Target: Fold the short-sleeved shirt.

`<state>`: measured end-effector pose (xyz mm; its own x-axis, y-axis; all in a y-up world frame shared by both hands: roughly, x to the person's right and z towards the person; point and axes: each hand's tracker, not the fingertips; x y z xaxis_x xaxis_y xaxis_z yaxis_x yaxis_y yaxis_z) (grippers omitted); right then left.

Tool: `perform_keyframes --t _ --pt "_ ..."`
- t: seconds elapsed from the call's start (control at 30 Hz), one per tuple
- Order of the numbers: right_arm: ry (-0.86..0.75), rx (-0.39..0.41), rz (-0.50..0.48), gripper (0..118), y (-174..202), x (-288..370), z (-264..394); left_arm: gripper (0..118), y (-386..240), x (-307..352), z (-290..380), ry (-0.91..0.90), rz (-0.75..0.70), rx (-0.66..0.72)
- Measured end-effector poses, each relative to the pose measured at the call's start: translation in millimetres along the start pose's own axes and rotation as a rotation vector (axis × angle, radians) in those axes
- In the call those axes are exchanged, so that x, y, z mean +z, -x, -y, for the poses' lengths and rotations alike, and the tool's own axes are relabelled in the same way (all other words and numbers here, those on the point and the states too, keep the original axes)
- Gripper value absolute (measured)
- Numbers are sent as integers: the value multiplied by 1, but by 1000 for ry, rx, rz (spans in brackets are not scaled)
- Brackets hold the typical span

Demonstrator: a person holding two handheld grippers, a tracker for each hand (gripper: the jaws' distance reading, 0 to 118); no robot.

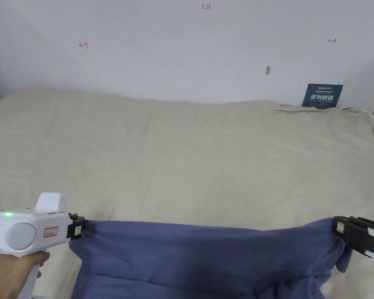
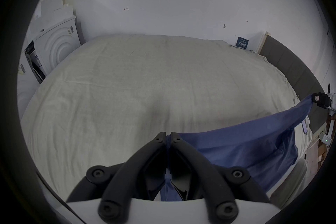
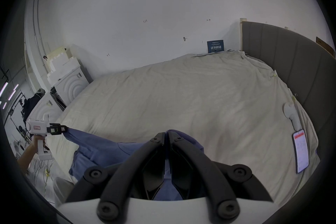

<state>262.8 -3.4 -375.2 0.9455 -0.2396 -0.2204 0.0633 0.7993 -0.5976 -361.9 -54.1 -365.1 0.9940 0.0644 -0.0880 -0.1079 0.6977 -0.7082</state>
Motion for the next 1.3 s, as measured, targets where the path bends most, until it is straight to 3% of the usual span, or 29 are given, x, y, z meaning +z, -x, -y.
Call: perform_keyframes --t 0.33,0.67,1.13,1.23,1.3 --pt "45 -38 16 2 1 50 79 0 4 40 72 33 -4 21" --pt "184 -83 106 2 -9 42 155 0 -3 30 154 112 -45 -16" --pt "273 -26 232 2 -6 11 189 2 -21 22 185 136 -114 -91" --pt "265 -8 227 4 0 17 182 24 -22 27 180 138 -107 -47" --pt "241 -4 228 20 5 23 175 57 -17 31 174 127 -102 -8"
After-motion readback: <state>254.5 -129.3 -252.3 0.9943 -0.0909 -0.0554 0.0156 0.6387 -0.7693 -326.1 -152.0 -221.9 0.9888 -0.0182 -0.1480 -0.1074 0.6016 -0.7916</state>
